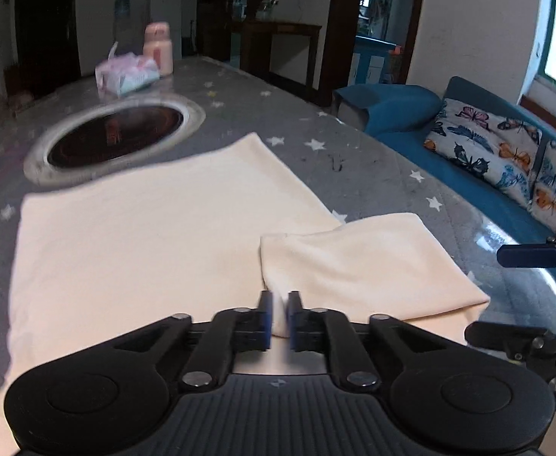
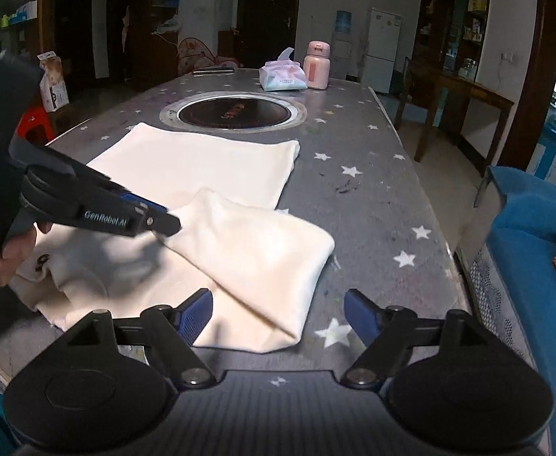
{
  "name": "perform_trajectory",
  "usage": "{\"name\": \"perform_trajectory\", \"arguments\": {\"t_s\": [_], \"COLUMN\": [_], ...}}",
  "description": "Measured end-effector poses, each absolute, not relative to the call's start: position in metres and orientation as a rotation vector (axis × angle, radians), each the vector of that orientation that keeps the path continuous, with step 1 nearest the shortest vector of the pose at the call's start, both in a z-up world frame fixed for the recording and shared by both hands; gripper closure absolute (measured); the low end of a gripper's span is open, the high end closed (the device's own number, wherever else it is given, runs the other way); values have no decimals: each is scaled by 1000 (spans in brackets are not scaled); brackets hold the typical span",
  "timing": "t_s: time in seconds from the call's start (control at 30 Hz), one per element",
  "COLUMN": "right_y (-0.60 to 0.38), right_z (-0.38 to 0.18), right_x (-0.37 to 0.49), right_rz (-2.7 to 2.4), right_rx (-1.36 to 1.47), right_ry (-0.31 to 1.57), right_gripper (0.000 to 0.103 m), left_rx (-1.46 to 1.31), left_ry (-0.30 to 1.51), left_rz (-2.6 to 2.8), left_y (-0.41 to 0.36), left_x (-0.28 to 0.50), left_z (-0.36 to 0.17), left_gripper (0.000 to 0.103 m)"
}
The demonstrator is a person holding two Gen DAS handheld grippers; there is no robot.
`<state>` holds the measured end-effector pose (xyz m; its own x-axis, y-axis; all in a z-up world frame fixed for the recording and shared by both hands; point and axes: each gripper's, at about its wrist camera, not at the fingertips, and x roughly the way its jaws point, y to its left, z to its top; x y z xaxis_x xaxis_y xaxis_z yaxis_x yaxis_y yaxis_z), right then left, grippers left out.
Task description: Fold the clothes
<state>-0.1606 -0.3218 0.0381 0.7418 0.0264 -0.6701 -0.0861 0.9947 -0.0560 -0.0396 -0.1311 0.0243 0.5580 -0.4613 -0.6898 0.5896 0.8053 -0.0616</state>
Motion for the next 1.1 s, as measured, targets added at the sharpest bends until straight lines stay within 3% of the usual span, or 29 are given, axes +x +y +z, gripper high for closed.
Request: {"name": "perform_trajectory", "arguments": {"t_s": [0.67, 1.1], "right_y": [-305, -294], "right_z": [20, 11], "right_x": [-149, -145], "right_rz": [62, 8], "right_rx": [-44, -163], "right_ry": [730, 724], "right_gripper": [20, 19], "left_rx": [114, 83], "left_ry": [572, 446], "left_rz": [-584, -545], "left_y": [-95, -43], "left_x": [-59, -82], "left_z": [92, 136], "left_gripper": [101, 101]}}
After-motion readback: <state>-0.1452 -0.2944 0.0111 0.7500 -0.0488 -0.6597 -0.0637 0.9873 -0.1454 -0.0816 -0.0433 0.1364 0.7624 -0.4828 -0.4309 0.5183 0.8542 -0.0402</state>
